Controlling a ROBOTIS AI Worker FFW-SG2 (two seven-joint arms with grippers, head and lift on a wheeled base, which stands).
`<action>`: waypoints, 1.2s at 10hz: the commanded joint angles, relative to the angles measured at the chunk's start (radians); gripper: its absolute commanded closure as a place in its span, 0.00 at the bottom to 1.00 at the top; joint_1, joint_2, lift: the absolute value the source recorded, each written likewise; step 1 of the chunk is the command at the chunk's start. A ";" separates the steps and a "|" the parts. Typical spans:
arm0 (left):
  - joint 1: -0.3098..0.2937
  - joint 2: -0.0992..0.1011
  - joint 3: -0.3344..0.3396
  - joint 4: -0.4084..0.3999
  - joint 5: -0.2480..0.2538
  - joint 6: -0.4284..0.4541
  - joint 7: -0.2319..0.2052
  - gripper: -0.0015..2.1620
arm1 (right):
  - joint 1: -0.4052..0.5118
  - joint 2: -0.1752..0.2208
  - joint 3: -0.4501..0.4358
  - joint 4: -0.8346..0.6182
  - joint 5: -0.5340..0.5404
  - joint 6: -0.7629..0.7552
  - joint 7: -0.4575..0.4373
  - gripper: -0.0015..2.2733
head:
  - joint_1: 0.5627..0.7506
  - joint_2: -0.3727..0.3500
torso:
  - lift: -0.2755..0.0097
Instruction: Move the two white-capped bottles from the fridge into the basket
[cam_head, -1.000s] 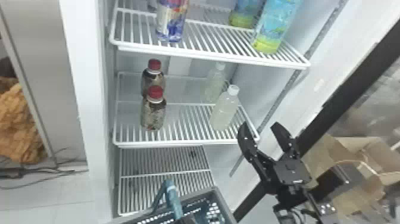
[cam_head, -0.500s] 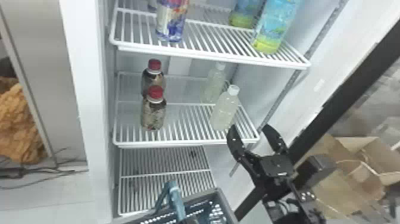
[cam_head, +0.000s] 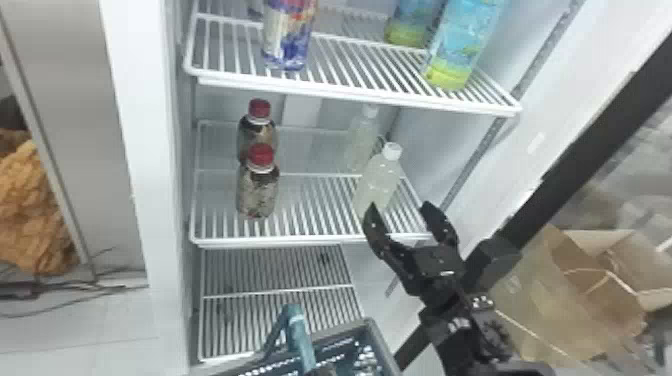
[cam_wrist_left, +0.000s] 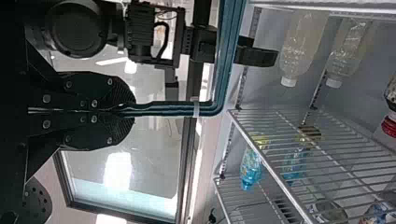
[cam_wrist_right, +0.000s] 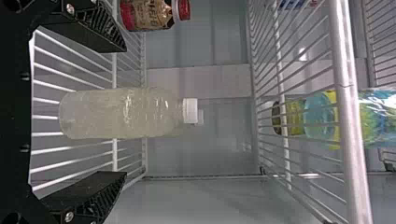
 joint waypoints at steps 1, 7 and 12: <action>-0.001 0.001 0.000 0.000 -0.002 0.005 0.000 0.52 | -0.046 -0.012 0.022 0.041 0.000 0.000 0.004 0.04 | 0.70 0.03 | 0.05; -0.006 -0.001 -0.004 0.003 0.000 0.005 0.001 0.52 | -0.169 -0.021 0.048 0.157 0.018 -0.005 0.004 0.04 | 0.70 0.03 | 0.05; -0.009 -0.001 -0.006 0.005 0.000 0.007 0.001 0.52 | -0.287 -0.023 0.060 0.299 0.034 -0.037 -0.001 0.04 | 0.70 0.03 | 0.05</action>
